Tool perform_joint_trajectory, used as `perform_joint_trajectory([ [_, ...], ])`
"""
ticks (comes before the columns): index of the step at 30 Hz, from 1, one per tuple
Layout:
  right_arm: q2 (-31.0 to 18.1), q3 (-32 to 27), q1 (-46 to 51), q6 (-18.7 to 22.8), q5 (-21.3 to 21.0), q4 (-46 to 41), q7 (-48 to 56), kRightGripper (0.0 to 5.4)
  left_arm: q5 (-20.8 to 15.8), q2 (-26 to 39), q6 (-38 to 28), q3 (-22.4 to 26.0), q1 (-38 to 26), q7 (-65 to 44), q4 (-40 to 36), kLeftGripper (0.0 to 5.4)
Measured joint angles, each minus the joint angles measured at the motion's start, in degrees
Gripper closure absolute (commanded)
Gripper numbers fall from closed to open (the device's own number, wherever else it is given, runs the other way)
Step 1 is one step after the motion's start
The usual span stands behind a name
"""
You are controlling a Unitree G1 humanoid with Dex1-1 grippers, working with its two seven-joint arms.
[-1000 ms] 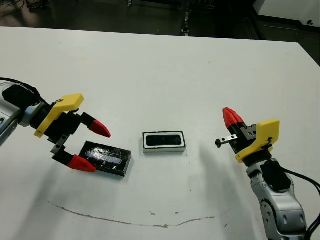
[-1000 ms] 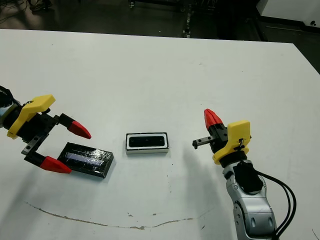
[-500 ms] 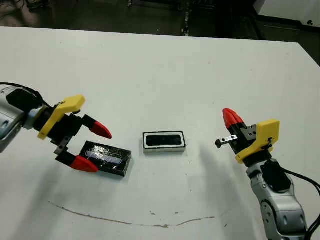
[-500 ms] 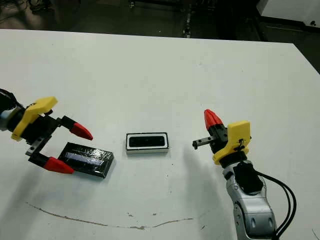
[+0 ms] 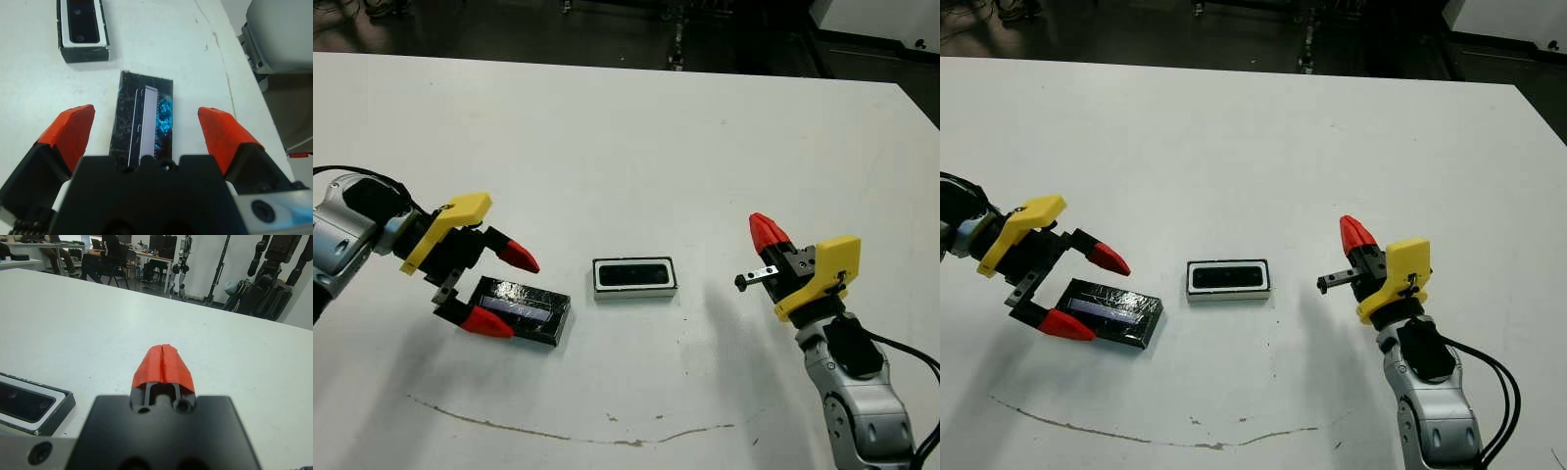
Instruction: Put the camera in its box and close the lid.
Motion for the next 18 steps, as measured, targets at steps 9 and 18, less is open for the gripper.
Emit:
perform_joint_trajectory([
  [9, 0.01, -0.01, 0.13, 0.02, 0.03, -0.05, 0.00, 5.39, -0.04, -0.66, -1.14, -0.15, 0.04, 0.00, 2.75, 0.00],
  [18, 0.02, 0.00, 0.19, -0.37, 0.01, -0.02, 0.02, 5.39, 2.37, -1.99, -0.99, -0.13, 0.91, 0.00, 4.44, 0.00],
])
